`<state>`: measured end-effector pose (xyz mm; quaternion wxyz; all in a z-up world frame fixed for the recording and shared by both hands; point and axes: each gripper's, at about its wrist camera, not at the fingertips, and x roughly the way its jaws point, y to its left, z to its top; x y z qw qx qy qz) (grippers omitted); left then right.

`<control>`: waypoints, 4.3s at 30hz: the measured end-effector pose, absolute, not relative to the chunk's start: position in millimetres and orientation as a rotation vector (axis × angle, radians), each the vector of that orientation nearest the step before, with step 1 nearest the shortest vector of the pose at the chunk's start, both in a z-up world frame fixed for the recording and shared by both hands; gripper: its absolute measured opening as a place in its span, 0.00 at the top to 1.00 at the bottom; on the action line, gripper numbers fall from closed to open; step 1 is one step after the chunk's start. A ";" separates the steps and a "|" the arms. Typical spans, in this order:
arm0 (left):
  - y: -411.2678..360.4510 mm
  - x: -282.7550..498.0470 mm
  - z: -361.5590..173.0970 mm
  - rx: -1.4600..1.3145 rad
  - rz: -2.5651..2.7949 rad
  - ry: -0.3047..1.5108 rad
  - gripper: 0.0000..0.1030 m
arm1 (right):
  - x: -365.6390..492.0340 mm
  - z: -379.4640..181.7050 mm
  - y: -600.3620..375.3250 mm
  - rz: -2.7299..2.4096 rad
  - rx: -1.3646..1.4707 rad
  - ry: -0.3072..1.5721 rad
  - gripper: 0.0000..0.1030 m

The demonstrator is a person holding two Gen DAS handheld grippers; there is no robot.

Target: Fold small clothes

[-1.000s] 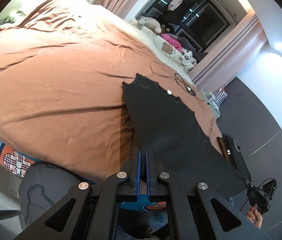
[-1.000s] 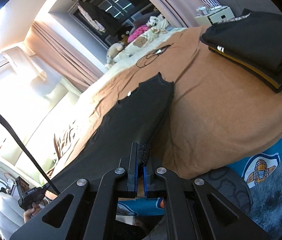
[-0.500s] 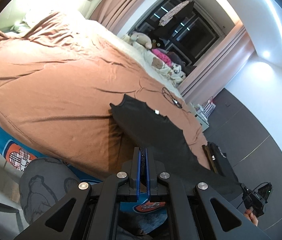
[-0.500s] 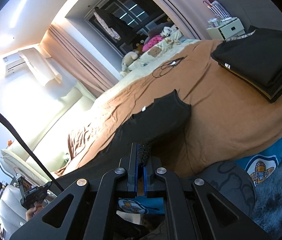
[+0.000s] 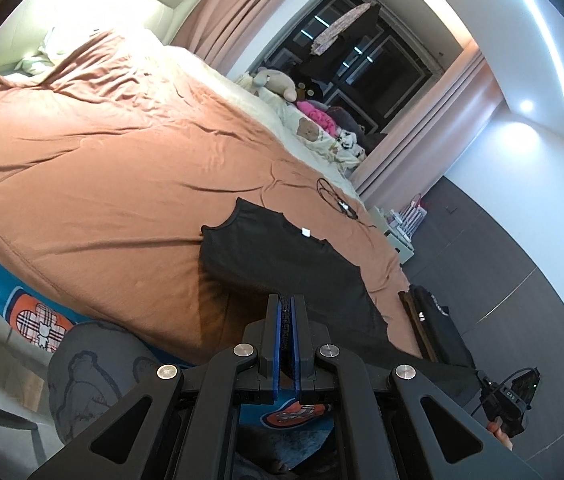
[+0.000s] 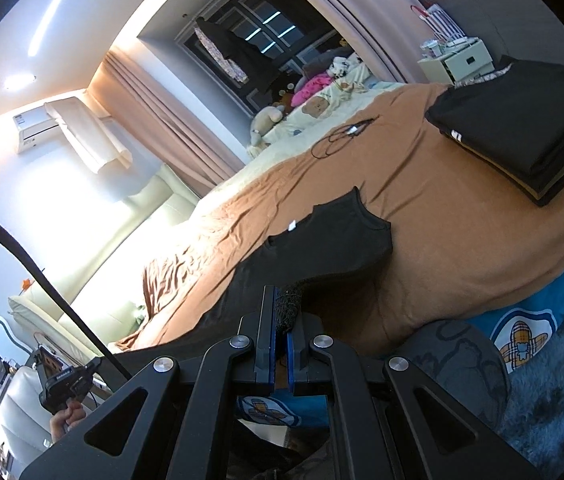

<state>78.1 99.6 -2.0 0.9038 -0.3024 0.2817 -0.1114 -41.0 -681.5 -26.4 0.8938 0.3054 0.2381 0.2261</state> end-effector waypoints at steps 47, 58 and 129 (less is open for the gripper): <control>105.6 381.0 -20.4 -0.622 -0.103 0.793 0.96 | 238.3 22.6 -607.5 0.346 0.613 0.668 1.00; 107.7 439.5 -56.8 -0.618 -0.077 0.888 0.96 | 294.3 16.8 -585.9 0.283 0.579 0.758 1.00; 68.1 560.1 -152.1 -0.013 -0.075 1.158 0.56 | 412.4 -16.4 -516.9 0.242 0.072 0.995 0.63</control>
